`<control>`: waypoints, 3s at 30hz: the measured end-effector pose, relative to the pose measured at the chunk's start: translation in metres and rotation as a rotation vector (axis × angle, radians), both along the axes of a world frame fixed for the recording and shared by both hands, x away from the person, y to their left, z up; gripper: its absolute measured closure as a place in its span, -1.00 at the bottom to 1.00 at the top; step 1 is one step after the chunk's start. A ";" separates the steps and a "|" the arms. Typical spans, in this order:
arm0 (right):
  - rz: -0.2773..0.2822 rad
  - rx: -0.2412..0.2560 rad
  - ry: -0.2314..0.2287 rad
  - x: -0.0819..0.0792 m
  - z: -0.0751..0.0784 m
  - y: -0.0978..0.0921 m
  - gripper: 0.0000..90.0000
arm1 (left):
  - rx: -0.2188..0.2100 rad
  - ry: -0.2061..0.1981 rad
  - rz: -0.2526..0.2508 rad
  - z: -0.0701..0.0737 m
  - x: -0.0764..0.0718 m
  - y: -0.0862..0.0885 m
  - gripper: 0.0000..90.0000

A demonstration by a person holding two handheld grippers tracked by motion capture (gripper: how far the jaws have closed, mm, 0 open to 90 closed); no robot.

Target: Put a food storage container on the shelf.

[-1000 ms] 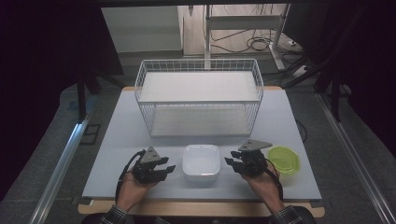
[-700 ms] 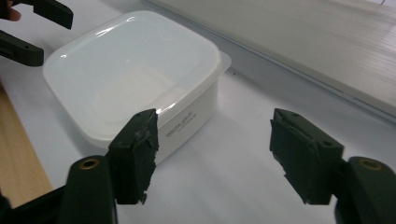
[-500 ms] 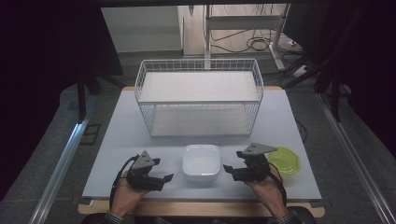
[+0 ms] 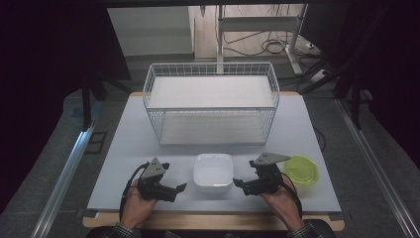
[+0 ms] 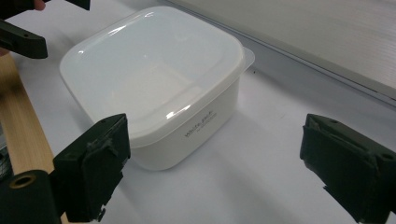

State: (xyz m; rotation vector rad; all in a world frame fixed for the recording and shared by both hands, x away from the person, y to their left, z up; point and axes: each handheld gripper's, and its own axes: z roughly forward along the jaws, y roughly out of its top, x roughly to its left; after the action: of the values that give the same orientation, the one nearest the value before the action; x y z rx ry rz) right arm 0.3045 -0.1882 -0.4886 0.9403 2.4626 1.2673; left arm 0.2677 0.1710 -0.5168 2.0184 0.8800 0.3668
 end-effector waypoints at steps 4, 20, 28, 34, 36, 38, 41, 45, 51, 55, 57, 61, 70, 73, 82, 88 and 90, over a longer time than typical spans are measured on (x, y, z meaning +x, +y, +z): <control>0.006 -0.003 -0.005 0.001 0.002 0.005 -0.82 | 0.000 0.018 -0.007 0.009 0.005 -0.007 -0.93; 0.016 0.001 0.108 0.015 0.006 0.025 -0.76 | -0.094 0.093 -0.075 0.019 0.030 -0.028 -0.76; 0.024 0.011 0.188 0.027 -0.001 0.035 -0.63 | -0.094 0.173 -0.129 0.008 0.045 -0.042 -0.81; 0.031 0.041 0.259 0.031 -0.001 0.036 -0.43 | -0.138 0.205 -0.148 0.005 0.044 -0.044 -0.74; 0.030 0.043 0.277 0.030 -0.001 0.036 -0.39 | -0.145 0.226 -0.154 0.006 0.044 -0.044 -0.68; 0.025 0.041 0.298 0.028 0.000 0.035 -0.35 | -0.145 0.243 -0.143 0.007 0.039 -0.043 -0.64; 0.014 0.034 0.297 0.023 0.004 0.033 -0.16 | -0.138 0.259 -0.117 0.011 0.034 -0.041 -0.46; -0.017 0.044 0.293 0.018 0.010 0.028 0.17 | -0.157 0.265 -0.080 0.014 0.028 -0.037 -0.12; -0.087 0.100 0.371 0.013 0.015 0.021 0.50 | -0.189 0.266 0.015 0.021 0.013 -0.034 0.30; -0.107 0.108 0.363 0.010 0.017 0.021 0.58 | -0.217 0.268 0.060 0.024 0.008 -0.032 0.45; -0.116 0.131 0.361 0.009 0.018 0.020 0.65 | -0.230 0.261 0.079 0.025 0.007 -0.031 0.53; -0.126 0.156 0.355 0.008 0.017 0.018 0.74 | -0.258 0.259 0.095 0.027 0.006 -0.029 0.68; -0.117 0.099 0.196 0.001 0.020 0.029 0.74 | -0.239 0.211 0.138 0.032 0.005 -0.027 0.74; -0.113 0.110 0.182 0.002 0.023 0.029 0.74 | -0.240 0.195 0.141 0.037 0.005 -0.028 0.74; -0.106 0.129 0.117 0.006 0.044 0.027 0.74 | -0.220 0.125 0.134 0.062 0.011 -0.030 0.74; -0.103 0.144 0.078 0.011 0.061 0.027 0.74 | -0.218 0.082 0.133 0.082 0.016 -0.029 0.74; -0.104 0.147 0.068 0.013 0.067 0.027 0.74 | -0.221 0.072 0.132 0.087 0.018 -0.029 0.74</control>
State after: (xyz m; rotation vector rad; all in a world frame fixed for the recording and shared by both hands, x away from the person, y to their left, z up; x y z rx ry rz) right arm 0.3173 -0.1608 -0.4218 1.1496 2.3611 1.4187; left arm 0.2855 0.1423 -0.4296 1.7847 1.0549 0.2590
